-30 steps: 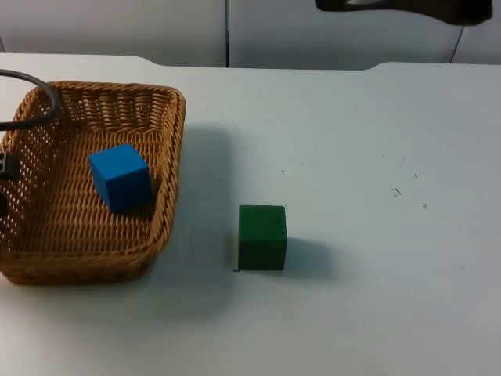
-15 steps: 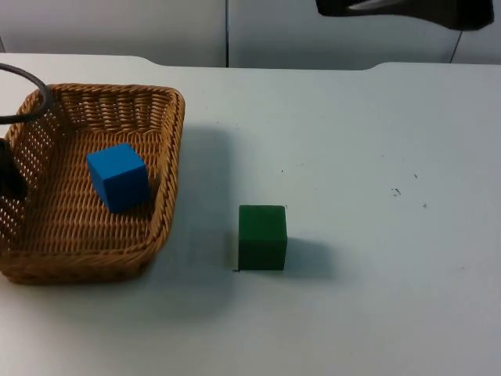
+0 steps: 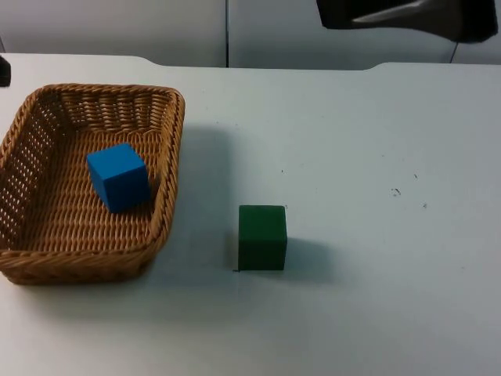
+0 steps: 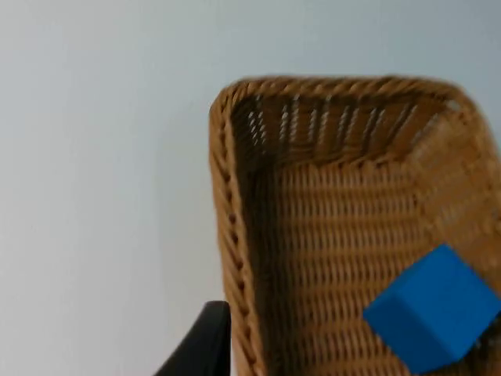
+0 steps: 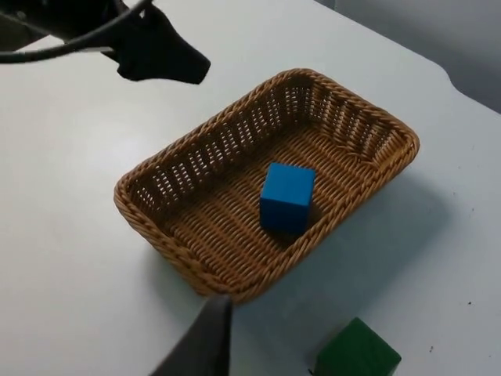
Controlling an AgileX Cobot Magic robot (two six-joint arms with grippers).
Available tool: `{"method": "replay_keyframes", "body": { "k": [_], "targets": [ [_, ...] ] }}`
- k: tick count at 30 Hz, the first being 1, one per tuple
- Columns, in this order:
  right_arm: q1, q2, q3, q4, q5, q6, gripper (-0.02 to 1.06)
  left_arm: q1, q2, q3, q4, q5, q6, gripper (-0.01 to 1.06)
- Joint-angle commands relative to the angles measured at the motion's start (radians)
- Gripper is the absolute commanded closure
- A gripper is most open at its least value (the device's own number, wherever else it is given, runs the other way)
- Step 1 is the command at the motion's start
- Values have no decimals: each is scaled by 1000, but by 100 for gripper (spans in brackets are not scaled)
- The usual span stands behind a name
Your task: Pick up the basket with the left hand and place the blue cube into the basket with the right hand.
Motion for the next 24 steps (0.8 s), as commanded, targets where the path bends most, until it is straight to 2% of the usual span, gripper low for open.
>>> {"method": "replay_keyframes", "body": {
  "k": [1, 4, 6, 10, 11, 14, 15, 16, 24],
  "targets": [
    [4, -10, 5, 0, -10, -19, 4, 0, -81, -7, 4, 38, -33, 5],
    [4, -39, 5, 0, -9, -20, 4, 0, -211, -7, 16, 107, -69, 5],
    [4, -51, 5, 0, -8, -24, 4, 0, -257, -7, 53, 123, -109, 5],
    [4, -115, 5, 0, 11, -55, 4, 0, -434, -7, 346, 230, -384, 5],
    [4, -115, 5, 0, 11, -55, 4, 0, -434, -7, 346, 230, -384, 5],
    [4, -162, 27, 0, 19, -85, 4, 0, -550, -7, 572, 328, -582, 5],
    [4, -162, 27, 0, 19, -85, 4, 0, -550, -7, 572, 328, -582, 5],
    [4, -195, 58, 0, 4, -100, 4, 0, -601, -7, 655, 372, -647, 5],
    [4, -329, 213, 0, -41, -73, 4, 0, -871, -7, 759, 463, -746, 5]
  ]
}}
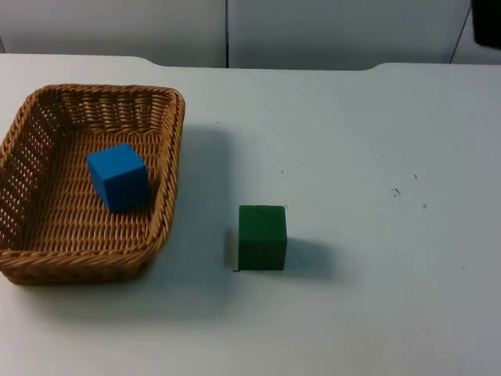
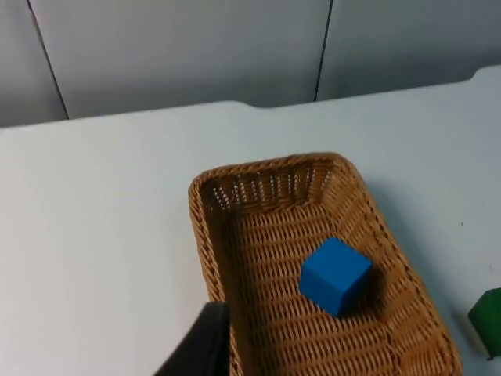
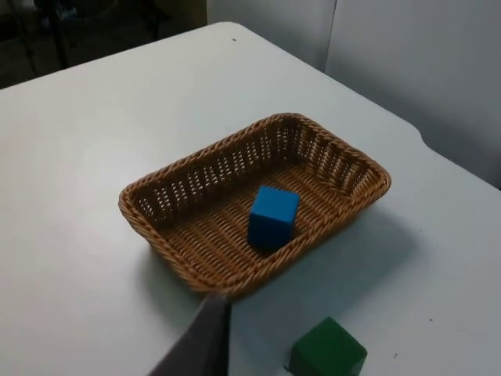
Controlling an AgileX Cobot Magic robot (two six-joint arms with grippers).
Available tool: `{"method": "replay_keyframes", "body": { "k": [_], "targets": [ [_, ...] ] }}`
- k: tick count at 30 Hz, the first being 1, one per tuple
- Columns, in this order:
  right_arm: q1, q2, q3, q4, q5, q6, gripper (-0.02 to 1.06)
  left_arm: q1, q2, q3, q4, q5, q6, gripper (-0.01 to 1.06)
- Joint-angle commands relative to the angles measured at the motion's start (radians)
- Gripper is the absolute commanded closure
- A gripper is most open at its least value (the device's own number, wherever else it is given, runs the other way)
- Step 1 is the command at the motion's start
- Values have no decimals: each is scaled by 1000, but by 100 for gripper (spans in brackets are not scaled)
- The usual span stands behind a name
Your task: Pick up the basket with the left hand and place the blue cube into the basket with the right hand.
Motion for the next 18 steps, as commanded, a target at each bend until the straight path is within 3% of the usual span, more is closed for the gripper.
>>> {"method": "replay_keyframes", "body": {
  "k": [1, 5, 12, 18],
  "targets": [
    [4, -45, 34, 0, -18, 14, 4, 0, -81, -7, 27, 48, -40, 5],
    [4, -108, 68, 0, 7, 24, 4, 0, -195, -7, 102, 122, -121, 5],
    [4, -192, 71, 0, 153, 30, 4, 0, -372, -5, 306, 241, -307, 5],
    [4, -226, 104, 0, 214, 37, 4, 0, -511, 92, 320, 256, -376, 5]
  ]
}}
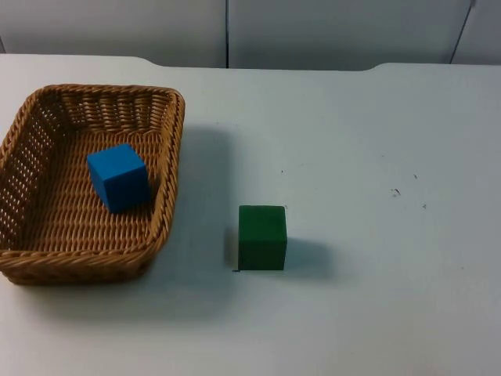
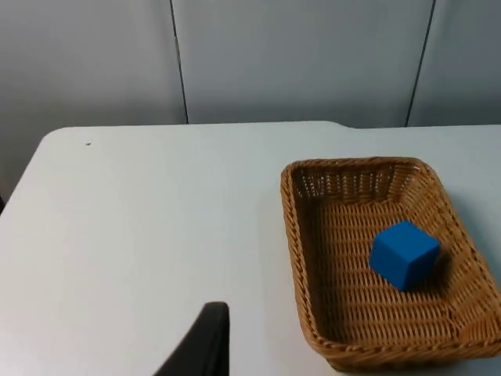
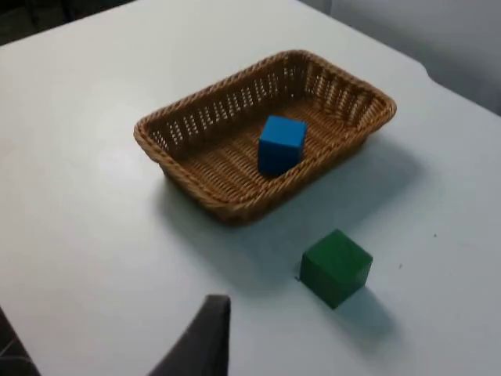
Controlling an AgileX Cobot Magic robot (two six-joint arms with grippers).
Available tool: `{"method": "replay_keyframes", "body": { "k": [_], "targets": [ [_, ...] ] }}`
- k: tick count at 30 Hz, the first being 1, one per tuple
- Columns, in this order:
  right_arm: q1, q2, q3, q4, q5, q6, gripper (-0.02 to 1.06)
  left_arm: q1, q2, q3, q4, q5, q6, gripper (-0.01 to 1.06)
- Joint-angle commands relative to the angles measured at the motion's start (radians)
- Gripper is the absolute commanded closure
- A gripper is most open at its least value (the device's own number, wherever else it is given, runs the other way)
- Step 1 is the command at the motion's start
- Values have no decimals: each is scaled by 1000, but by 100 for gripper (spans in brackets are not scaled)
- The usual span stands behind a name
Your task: Pick up the basket with the left hand and place the blue cube into the basket with the right hand.
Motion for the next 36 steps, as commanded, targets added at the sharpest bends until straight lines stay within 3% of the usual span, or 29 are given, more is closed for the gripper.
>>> {"method": "replay_keyframes", "body": {
  "k": [1, 6, 15, 18, 28, 36],
  "targets": [
    [4, -12, 20, 0, 7, 5, 4, 0, -40, 40, 8, 12, -38, 5],
    [4, -43, 43, 0, 50, 23, 4, 0, -43, 98, 21, 38, -70, 5],
    [4, -207, 51, -33, 206, 83, 4, -28, -43, 134, 49, 40, -74, 5],
    [4, -304, 51, -51, 314, 111, 4, -28, -43, 135, 49, 35, -74, 5],
    [4, -524, 52, -69, 517, 111, 4, -28, -43, 135, 51, 35, -74, 5],
    [4, -594, 72, -84, 530, 111, 4, -28, -43, 135, 34, 8, -74, 5]
  ]
}}
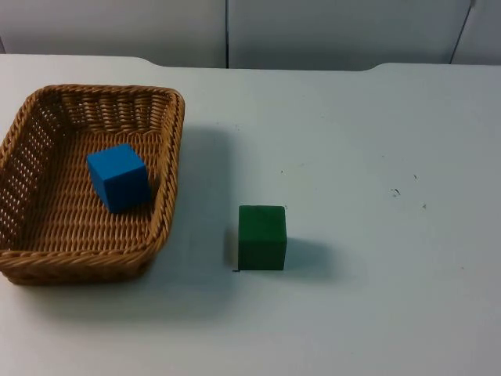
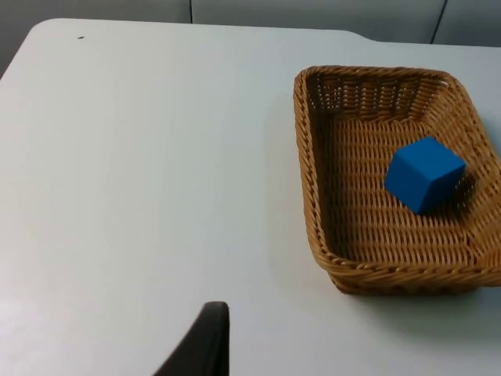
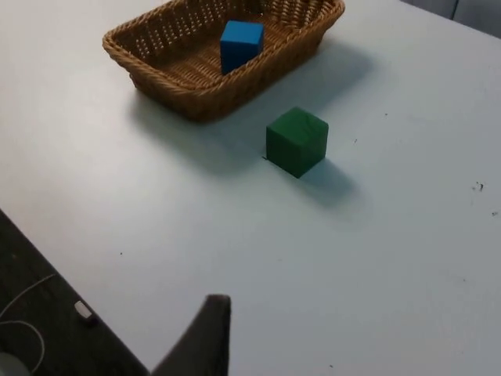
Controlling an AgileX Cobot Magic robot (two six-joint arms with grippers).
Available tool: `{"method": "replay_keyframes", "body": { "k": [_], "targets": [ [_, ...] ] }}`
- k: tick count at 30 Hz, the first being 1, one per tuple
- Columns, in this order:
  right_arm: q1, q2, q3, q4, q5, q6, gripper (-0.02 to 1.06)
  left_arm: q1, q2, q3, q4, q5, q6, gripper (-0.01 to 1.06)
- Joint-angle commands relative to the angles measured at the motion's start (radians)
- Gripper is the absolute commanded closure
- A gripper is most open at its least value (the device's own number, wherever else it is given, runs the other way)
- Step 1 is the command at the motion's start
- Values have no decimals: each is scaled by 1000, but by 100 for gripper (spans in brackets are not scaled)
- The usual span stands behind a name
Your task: Pick up the basket with the left hand and place the blue cube into the basket with the right hand.
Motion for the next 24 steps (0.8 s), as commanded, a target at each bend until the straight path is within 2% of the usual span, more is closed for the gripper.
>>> {"method": "replay_keyframes", "body": {
  "k": [1, 5, 18, 20, 24],
  "targets": [
    [3, -4, 3, -5, -10, 1, 4, -7, -5, 2, -12, -18, -6, 5],
    [3, -4, 37, -5, -57, 1, 4, -7, -5, 2, -12, -18, -6, 5],
    [3, -4, 35, -5, -56, 0, 4, -7, -5, 2, -10, -18, -1, 5],
    [3, -4, 35, -5, -56, 0, 0, -7, -5, 2, -10, -18, -1, 5],
    [3, -4, 35, -1, -56, -8, 0, -7, -5, 2, -10, -18, -1, 5]
  ]
}}
